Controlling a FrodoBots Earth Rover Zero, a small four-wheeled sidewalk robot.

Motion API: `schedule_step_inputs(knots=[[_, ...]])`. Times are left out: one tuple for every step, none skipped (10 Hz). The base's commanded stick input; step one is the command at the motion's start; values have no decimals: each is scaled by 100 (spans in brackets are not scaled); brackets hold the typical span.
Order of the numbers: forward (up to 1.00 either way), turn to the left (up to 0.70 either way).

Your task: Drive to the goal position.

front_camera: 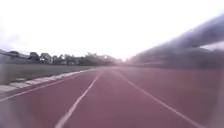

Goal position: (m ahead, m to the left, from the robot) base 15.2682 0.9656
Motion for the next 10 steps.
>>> schedule_step_inputs(knots=[[70, 0], [70, 0], [70, 0], [70, 0], [70, -1], [70, -4], [70, -16], [70, -28], [70, -14], [70, 0]])
